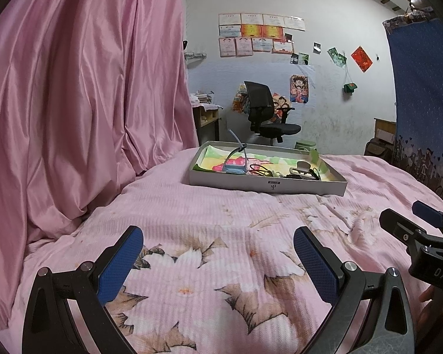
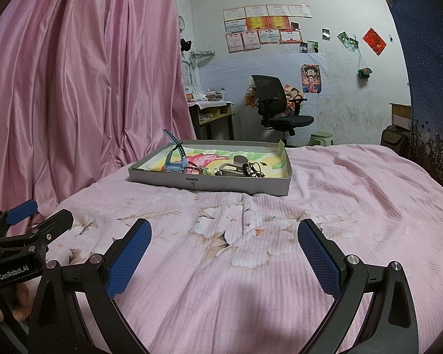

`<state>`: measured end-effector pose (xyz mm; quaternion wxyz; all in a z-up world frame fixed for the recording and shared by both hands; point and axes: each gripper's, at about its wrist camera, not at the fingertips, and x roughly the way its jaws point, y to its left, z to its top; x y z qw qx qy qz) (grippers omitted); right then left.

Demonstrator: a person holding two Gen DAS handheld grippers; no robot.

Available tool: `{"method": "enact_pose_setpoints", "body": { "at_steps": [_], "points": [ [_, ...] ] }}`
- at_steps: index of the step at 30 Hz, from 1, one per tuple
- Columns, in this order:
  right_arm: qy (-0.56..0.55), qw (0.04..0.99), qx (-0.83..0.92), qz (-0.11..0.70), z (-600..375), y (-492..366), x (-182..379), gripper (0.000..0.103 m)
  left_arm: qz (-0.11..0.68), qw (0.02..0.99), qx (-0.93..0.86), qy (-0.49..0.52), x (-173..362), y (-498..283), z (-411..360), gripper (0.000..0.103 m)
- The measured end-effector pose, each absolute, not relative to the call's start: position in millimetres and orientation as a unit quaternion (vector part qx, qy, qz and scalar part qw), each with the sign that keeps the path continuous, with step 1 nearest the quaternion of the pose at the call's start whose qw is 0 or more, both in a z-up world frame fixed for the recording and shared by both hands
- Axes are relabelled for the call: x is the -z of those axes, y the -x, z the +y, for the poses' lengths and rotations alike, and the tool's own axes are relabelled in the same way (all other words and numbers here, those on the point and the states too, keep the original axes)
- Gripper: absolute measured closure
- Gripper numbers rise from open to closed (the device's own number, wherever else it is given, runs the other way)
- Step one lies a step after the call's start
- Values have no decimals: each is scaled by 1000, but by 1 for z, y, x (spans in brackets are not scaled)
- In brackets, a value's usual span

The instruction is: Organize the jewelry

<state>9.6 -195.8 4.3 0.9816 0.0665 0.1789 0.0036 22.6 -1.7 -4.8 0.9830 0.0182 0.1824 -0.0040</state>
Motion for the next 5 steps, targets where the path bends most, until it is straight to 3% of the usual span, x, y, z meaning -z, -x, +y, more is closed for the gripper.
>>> {"method": "enact_pose_setpoints", "body": {
  "at_steps": [5],
  "points": [
    [-66, 982, -4, 179, -196, -10, -4, 5, 184, 983, 1, -17, 3, -22, 0, 0]
  ]
}}
